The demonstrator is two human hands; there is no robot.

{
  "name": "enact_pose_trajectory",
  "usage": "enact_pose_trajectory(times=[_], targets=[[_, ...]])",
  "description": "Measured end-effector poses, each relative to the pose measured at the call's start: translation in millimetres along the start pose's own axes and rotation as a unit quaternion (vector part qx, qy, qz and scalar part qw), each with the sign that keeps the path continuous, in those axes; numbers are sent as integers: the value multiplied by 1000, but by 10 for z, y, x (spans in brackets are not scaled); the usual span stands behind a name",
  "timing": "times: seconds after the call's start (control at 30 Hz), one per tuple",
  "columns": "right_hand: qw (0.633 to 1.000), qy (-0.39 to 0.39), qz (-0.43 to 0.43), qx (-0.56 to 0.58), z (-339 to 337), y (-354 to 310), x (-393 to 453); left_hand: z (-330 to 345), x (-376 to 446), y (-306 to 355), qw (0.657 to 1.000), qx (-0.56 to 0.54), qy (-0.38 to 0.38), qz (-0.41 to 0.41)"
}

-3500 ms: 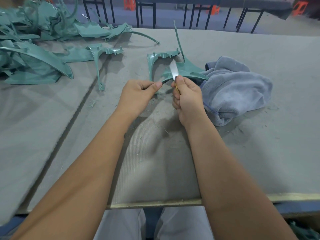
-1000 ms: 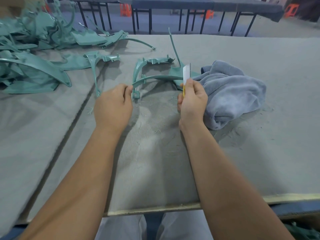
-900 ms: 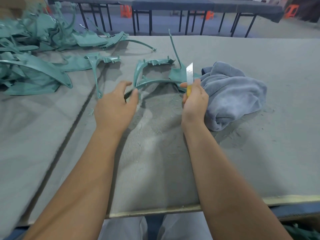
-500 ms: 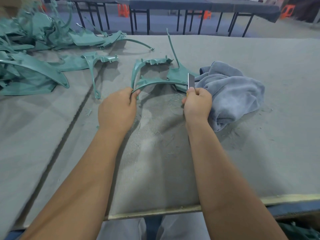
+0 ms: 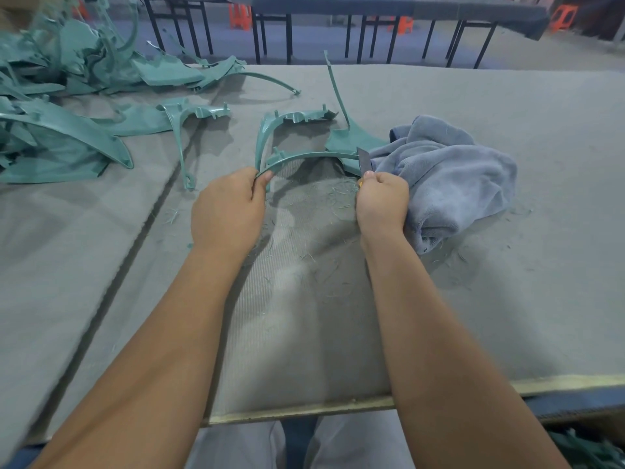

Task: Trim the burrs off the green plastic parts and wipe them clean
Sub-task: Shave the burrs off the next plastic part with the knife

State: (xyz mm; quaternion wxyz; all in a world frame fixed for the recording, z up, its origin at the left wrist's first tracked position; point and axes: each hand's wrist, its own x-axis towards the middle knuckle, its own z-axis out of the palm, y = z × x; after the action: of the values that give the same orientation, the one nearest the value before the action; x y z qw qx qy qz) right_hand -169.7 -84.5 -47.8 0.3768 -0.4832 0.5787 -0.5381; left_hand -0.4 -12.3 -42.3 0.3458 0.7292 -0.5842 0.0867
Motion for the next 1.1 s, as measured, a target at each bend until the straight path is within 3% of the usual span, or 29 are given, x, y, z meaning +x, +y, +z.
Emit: enact_pose_trajectory(times=[0.33, 0.53, 0.7, 0.83, 0.93, 1.1], targets=[[998, -42, 20, 34, -10, 17, 13, -3, 15, -3, 1000, 7, 11, -26], [997, -48, 44, 40, -38, 0, 36, -24, -15, -24, 999, -10, -22, 34], [994, -96, 46, 12, -26, -26, 15, -37, -57, -4, 995, -7, -66, 81], [996, -57, 35, 51, -18, -57, -22, -19, -57, 14, 998, 13, -41, 49], [988, -11, 76, 135, -62, -86, -30, -1, -48, 26, 998, 59, -7, 34], [990, -14, 59, 124, -51, -100, -73, 19, -47, 118, 997, 65, 41, 28]])
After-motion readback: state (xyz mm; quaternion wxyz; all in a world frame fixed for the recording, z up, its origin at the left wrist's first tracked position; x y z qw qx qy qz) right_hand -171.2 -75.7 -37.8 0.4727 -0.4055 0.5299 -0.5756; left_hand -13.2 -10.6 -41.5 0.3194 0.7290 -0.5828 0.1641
